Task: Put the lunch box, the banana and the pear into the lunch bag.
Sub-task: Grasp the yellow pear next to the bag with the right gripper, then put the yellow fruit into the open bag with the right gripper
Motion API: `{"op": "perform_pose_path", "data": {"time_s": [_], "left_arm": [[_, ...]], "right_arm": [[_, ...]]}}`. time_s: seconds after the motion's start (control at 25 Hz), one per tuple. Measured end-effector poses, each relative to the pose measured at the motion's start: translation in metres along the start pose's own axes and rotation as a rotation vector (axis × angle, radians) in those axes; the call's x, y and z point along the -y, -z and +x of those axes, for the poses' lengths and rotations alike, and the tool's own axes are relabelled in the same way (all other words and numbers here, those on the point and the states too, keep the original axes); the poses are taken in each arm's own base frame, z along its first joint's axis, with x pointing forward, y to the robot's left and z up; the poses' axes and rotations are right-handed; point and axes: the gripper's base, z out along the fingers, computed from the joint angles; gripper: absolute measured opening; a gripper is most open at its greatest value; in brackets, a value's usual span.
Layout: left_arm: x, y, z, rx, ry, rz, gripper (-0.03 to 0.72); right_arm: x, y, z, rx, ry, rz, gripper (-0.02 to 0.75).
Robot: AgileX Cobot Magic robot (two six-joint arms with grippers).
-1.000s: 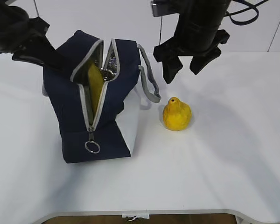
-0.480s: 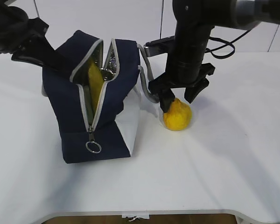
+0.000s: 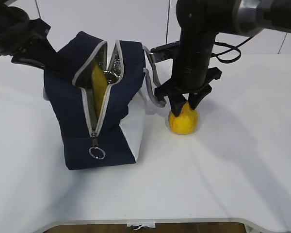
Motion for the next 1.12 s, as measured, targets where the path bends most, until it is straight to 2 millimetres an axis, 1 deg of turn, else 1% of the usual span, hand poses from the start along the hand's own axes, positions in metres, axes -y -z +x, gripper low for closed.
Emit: {"op": "perform_pose_path", "data": {"time_s": [0.08, 0.16, 0.2, 0.32, 0.36, 0.44, 0.52, 0.56, 0.64, 0.76, 0.84, 0.88, 1.0, 1.12], "left_arm": [[0.0, 0.0, 0.0, 0.0, 0.0, -0.001, 0.012], [0.0, 0.0, 0.0, -0.001, -0.001, -0.002, 0.012], [0.0, 0.0, 0.0, -0.001, -0.001, -0.002, 0.012], [0.0, 0.0, 0.0, -0.002, -0.002, -0.003, 0.012], [-0.001, 0.0, 0.0, -0.003, -0.005, -0.006, 0.012], [-0.001, 0.0, 0.0, -0.005, -0.007, -0.009, 0.012], [-0.001, 0.0, 0.001, -0.007, -0.009, -0.013, 0.012], [-0.001, 0.0, 0.001, -0.007, -0.009, -0.013, 0.012], [-0.001, 0.0, 0.001, -0.007, -0.01, -0.014, 0.012], [-0.001, 0.0, 0.001, -0.007, -0.01, -0.014, 0.012], [-0.001, 0.0, 0.001, -0.008, -0.011, -0.015, 0.012], [-0.001, 0.0, 0.001, -0.008, -0.011, -0.015, 0.012], [-0.001, 0.0, 0.001, -0.01, -0.011, -0.015, 0.012], [-0.001, 0.0, 0.001, -0.011, -0.012, -0.016, 0.012]], "right_arm": [[0.0, 0.004, -0.002, 0.014, -0.001, 0.0, 0.333], [0.0, 0.005, -0.003, 0.022, -0.001, 0.0, 0.333], [0.0, 0.008, -0.005, 0.031, -0.002, 0.0, 0.3], [0.001, 0.012, -0.004, 0.04, -0.002, 0.0, 0.298], [0.001, 0.017, -0.004, 0.052, -0.002, 0.002, 0.298], [0.004, 0.031, -0.002, 0.081, 0.003, 0.023, 0.298], [0.008, 0.049, 0.0, 0.12, 0.012, 0.065, 0.298], [0.012, 0.062, 0.002, 0.147, 0.016, 0.095, 0.298], [0.015, 0.08, 0.006, 0.184, 0.017, 0.127, 0.297], [0.017, 0.109, 0.013, 0.244, 0.003, 0.125, 0.296], [0.015, 0.122, 0.014, 0.275, -0.01, 0.092, 0.295], [0.013, 0.124, 0.014, 0.281, -0.014, 0.077, 0.295], [0.004, 0.149, 0.009, 0.363, -0.044, -0.051, 0.295], [-0.008, 0.165, 0.007, 0.412, -0.045, -0.191, 0.295]]}}
